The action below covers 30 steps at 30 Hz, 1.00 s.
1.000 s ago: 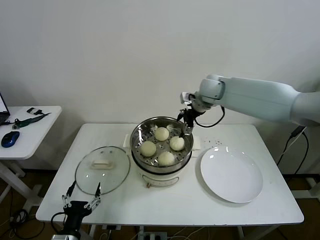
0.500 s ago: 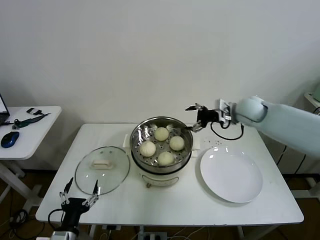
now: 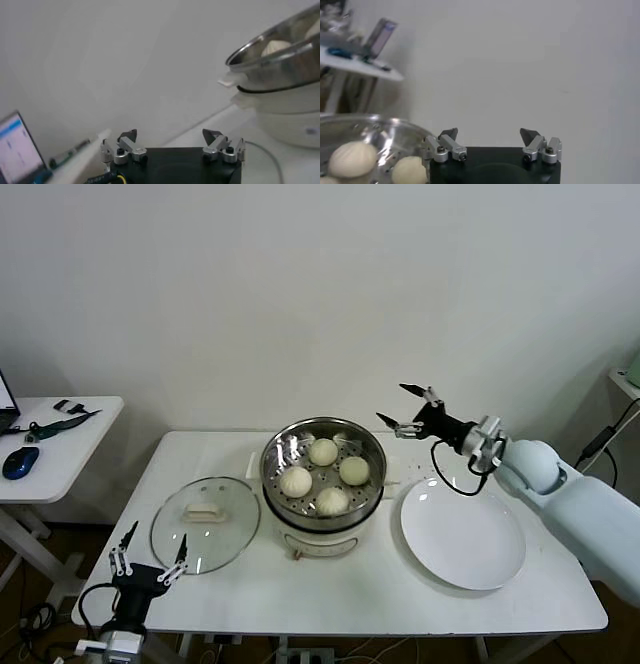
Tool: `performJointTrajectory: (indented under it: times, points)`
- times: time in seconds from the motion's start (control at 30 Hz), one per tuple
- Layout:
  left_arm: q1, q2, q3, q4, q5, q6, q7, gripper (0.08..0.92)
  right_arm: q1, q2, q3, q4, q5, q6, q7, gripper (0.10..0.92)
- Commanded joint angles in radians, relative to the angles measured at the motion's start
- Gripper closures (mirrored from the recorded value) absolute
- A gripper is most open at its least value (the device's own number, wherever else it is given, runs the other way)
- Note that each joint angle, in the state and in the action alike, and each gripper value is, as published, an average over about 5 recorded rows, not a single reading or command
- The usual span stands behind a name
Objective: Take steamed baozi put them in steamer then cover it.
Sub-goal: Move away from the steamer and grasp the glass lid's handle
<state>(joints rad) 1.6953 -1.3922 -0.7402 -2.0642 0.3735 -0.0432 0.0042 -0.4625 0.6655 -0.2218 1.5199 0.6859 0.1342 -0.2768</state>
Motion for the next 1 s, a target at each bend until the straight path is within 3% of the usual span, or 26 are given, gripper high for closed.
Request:
performJointTrajectory:
  times: [0.03, 0.3, 0.67, 1.0]
  points:
    - [-0.055, 0.021, 0.009, 0.006, 0.736, -0.003, -0.035, 0.177, -0.552, 0.164, 0.617, 0.065, -0.061, -0.01, 0.053, 0.203]
    - [-0.124, 0.061, 0.096, 0.137, 1.03, -0.027, -0.047, 0.177, -0.702, 0.266, 0.77, 0.091, -0.095, -0.05, 0.048, 0.203]
    - [-0.33, 0.065, 0.203, 0.409, 1.086, -0.042, -0.093, 0.177, -0.786, 0.328, 0.846, 0.092, -0.12, -0.06, 0.053, 0.203]
    - [-0.441, 0.073, 0.189, 0.582, 1.143, -0.002, -0.144, 0.177, -0.803, 0.343, 0.848, 0.095, -0.149, -0.058, 0.055, 0.203]
